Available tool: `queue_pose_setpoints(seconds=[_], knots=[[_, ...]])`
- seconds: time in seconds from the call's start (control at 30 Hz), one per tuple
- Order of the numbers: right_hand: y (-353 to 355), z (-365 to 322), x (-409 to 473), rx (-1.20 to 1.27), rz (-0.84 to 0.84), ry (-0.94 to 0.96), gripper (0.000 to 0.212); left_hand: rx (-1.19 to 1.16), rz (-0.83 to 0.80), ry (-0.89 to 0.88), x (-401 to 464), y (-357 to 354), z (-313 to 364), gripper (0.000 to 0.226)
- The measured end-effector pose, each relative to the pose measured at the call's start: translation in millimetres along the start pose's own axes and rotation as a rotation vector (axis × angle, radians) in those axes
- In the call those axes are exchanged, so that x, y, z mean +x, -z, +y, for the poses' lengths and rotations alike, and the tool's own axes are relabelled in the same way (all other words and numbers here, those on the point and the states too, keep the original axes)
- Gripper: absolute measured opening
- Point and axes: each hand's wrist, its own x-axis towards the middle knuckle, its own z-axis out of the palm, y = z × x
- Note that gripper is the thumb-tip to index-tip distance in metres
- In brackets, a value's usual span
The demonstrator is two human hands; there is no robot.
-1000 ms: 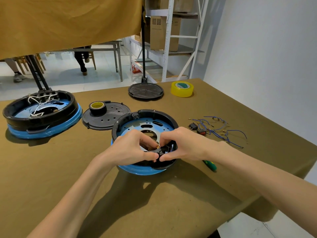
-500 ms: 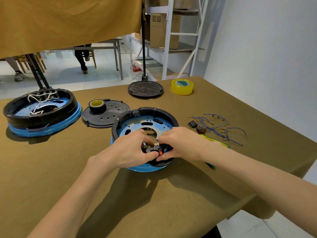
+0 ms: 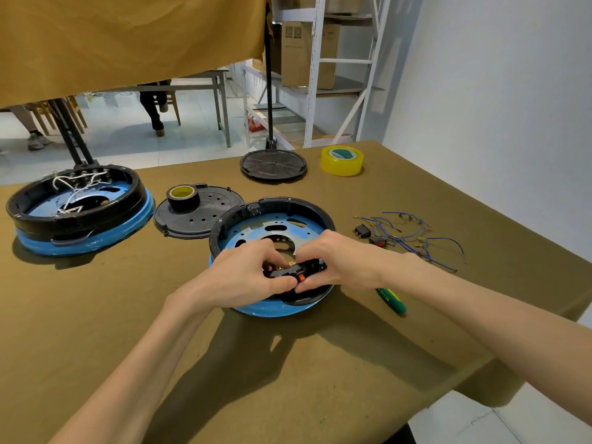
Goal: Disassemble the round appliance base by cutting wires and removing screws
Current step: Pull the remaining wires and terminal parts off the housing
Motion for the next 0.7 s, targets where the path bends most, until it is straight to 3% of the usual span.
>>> queue_pose_setpoints(seconds=[0.17, 0.37, 0.57, 0.7], knots=[[-10.4, 2.5, -8.4, 0.077, 0.039, -0.010, 0.030, 0.050, -0.011, 0.016, -1.5, -7.0, 6.0, 0.045], [-16.9, 6.1, -13.3, -0.017, 0.105, -0.058, 0.028, 0.151, -0.058, 0.053, -2.4, -4.1, 14.3, 0.047], [-15.7, 12.1, -30.1, -0.106, 0.399, -0.155, 0.064, -0.105, -0.212, 0.050, -2.2, -2.3, 27.2, 0.056], [-30.2, 8.5, -34.7, 0.087, 0.481, -0.350, 0.040, -0.230, -0.232, 0.127, 0.2, 5.6, 24.4, 0.020]])
